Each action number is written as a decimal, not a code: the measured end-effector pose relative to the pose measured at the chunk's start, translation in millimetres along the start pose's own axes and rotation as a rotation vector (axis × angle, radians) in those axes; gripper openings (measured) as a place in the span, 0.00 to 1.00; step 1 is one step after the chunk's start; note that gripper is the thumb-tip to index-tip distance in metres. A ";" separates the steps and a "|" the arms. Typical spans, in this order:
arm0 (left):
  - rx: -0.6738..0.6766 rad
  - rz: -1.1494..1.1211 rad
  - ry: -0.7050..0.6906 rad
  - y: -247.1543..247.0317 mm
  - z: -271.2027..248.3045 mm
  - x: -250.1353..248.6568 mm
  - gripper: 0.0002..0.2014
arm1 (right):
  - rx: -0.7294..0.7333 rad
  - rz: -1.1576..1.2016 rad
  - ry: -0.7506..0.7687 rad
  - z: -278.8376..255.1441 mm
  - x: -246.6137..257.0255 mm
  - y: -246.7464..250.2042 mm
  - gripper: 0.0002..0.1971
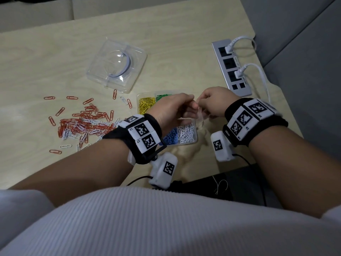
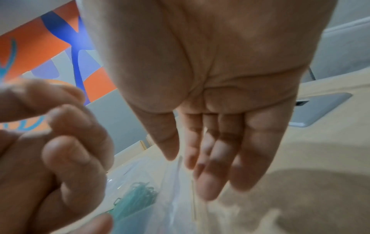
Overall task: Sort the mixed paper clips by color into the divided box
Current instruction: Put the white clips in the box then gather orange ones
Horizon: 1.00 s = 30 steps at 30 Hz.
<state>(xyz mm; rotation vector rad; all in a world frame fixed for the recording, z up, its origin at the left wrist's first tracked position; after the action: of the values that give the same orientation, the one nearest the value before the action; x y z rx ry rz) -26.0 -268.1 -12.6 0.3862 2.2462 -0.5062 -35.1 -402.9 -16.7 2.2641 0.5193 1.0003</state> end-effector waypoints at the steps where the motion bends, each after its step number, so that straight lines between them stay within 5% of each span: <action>1: -0.016 0.000 -0.005 5.6 -0.2 -2.2 0.14 | -0.062 -0.089 0.033 0.1 4.3 3.4 0.08; 4: -0.082 -0.023 -0.011 29.6 -3.7 -10.6 0.10 | -0.247 -0.243 0.157 -1.5 26.4 9.7 0.11; 7: -0.184 -0.061 0.002 65.4 -11.2 -18.2 0.09 | -0.270 -0.248 0.302 -11.0 60.5 -2.9 0.10; 15: -0.472 -0.139 0.031 157.1 -40.5 -18.6 0.05 | 0.217 -0.430 0.700 -56.8 130.5 -103.8 0.15; 19: -0.541 -0.134 0.069 186.5 -51.8 -10.1 0.05 | 0.306 -0.643 0.641 -53.1 130.1 -123.2 0.17; 25: -0.530 -0.113 0.150 210.2 -60.0 1.9 0.05 | 0.143 -0.923 0.461 -30.0 139.1 -117.4 0.09; 30: -0.452 -0.047 0.225 217.8 -64.4 10.1 0.02 | 0.053 -0.939 0.433 -43.7 167.0 -118.2 0.13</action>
<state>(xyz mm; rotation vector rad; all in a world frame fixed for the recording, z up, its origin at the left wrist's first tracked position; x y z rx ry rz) 19.5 -46.2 -31.7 0.1615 2.5034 0.0338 25.8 -205.4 16.2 1.4976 1.6047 0.9341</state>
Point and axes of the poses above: each hand's wrist, its own z-axis towards the middle knuckle, its own y-axis out of the back of the hand, x = y × z, the point moved 6 cm from there along z, towards the middle knuckle, and after that the axes turned 7 degrees about -x, right-handed, at the moved point
